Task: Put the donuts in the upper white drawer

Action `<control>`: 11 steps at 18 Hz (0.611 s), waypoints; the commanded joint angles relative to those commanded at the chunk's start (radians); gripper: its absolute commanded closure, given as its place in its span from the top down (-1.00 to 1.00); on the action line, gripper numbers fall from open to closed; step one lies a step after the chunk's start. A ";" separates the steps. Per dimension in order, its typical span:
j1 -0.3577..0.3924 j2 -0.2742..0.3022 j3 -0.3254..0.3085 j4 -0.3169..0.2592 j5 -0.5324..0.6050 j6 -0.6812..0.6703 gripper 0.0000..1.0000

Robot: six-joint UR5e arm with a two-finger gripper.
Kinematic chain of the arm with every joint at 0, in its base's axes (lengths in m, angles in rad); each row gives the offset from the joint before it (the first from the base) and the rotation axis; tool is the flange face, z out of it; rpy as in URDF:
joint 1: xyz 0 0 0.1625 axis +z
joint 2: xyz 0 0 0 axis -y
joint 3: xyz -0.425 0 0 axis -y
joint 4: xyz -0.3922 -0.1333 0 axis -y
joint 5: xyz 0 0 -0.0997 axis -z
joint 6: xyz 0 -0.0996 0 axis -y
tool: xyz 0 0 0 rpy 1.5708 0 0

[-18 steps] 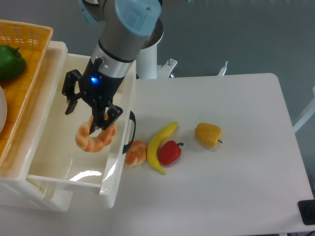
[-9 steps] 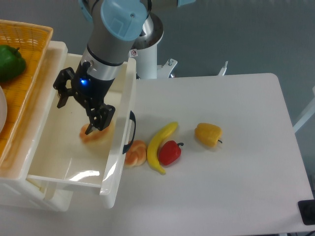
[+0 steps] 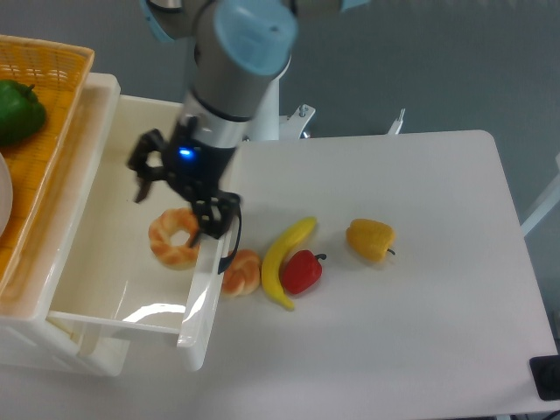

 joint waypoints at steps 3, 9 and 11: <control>0.086 -0.021 0.003 0.000 0.000 0.089 1.00; 0.207 -0.100 -0.011 0.005 0.110 0.302 1.00; 0.236 -0.133 -0.015 0.005 0.207 0.395 1.00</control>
